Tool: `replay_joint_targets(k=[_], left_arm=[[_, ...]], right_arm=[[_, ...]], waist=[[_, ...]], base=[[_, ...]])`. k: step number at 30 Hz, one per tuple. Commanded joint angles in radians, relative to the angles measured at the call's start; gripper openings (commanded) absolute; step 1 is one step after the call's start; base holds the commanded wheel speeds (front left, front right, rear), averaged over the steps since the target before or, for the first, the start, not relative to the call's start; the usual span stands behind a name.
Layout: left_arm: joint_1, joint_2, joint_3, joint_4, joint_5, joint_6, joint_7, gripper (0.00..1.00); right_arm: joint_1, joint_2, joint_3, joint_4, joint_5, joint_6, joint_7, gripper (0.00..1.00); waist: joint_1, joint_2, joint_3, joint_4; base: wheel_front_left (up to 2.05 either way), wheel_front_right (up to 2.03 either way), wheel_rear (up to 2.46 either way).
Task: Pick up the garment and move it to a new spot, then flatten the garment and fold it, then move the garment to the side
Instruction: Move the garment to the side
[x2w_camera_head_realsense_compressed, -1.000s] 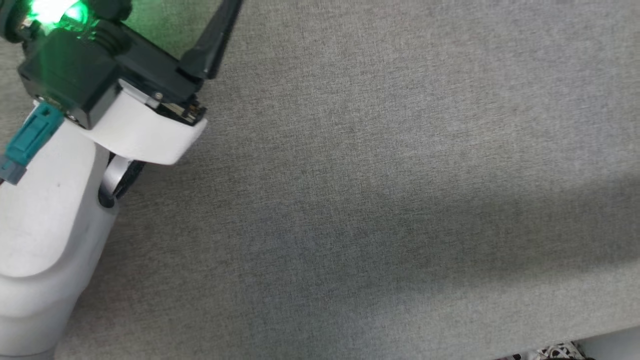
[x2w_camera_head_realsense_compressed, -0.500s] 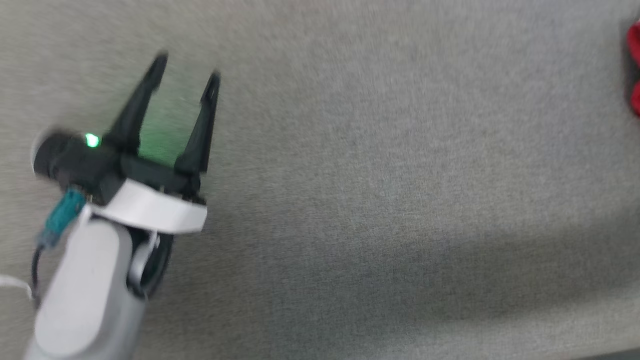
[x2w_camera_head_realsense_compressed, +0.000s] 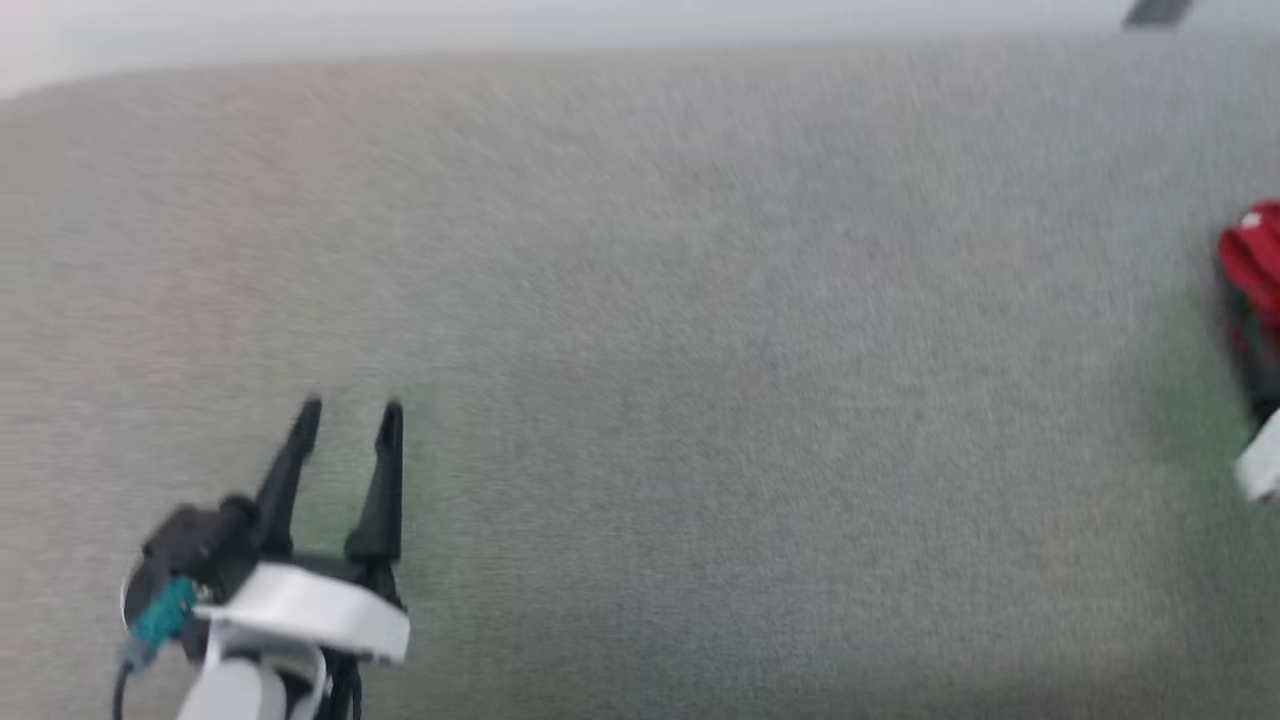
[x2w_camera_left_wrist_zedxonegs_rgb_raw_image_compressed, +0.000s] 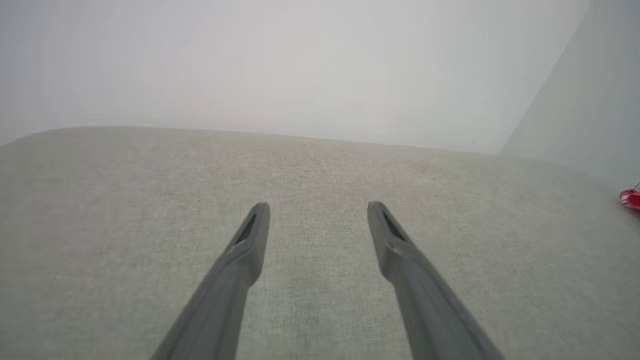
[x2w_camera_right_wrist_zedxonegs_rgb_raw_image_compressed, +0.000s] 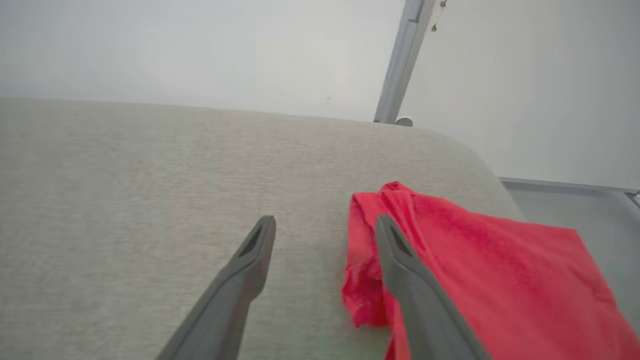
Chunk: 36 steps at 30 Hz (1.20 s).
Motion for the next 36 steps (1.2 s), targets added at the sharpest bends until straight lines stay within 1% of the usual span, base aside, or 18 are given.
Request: replay_joint_targets(k=[1, 6, 14, 20, 27, 28, 31, 32, 36], left_arm=[[0.035, -0.012, 0.01, 0.01, -0.006, 0.003, -0.002, 1.0], [0.111, -0.041, 0.035, 0.03, -0.012, 0.003, -0.002, 1.0], [0.186, -0.05, 0.053, 0.023, -0.017, 0.003, -0.002, 1.0], [0.222, -0.051, 0.067, -0.004, -0.007, 0.003, -0.002, 1.0], [0.261, -0.055, 0.076, -0.056, 0.005, 0.003, -0.002, 1.0], [0.276, -0.055, 0.078, -0.077, 0.01, 0.003, -0.002, 1.0], [0.304, -0.055, 0.084, -0.11, 0.013, 0.003, -0.002, 1.0], [0.304, -0.055, 0.084, -0.11, 0.013, 0.003, -0.002, 1.0], [0.343, -0.061, 0.092, -0.146, 0.022, 0.003, -0.002, 1.0]], right_arm=[[0.039, 0.017, 0.011, -0.018, -0.001, 0.0, -0.016, 1.0], [0.146, 0.074, 0.041, -0.08, 0.004, 0.0, -0.048, 1.0], [0.275, 0.136, 0.04, -0.17, 0.017, 0.0, -0.074, 1.0], [0.354, 0.164, -0.012, -0.258, -0.008, 0.0, -0.078, 1.0], [0.453, 0.198, -0.102, -0.382, -0.047, 0.0, -0.078, 1.0], [0.486, 0.208, -0.125, -0.417, -0.058, 0.0, -0.077, 1.0], [0.534, 0.222, -0.16, -0.471, -0.072, 0.0, -0.061, 1.0], [0.534, 0.222, -0.16, -0.471, -0.072, 0.0, -0.061, 1.0], [0.589, 0.25, -0.207, -0.539, -0.088, 0.0, -0.032, 1.0]], waist=[[0.0, -0.0001, -0.082, 0.054], [0.0, -0.0001, -0.158, 0.08], [0.0, -0.0001, -0.239, 0.102], [0.0, -0.0001, -0.273, 0.11], [0.0, -0.0001, -0.285, 0.116], [0.0, -0.0001, -0.286, 0.119], [0.0, -0.0001, -0.284, 0.121], [0.0, -0.0001, -0.284, 0.121], [0.0, -0.0001, -0.284, 0.121]], base=[[0.0, 0.0, 0.0], [0.0, 0.0, 0.0], [0.0, 0.0, 0.0], [0.0, 0.0, 0.0], [0.0, 0.0, 0.0], [0.0, 0.0, 0.0], [0.0, 0.0, 0.0], [0.0, 0.0, 0.0], [0.0, 0.0, 0.0]])
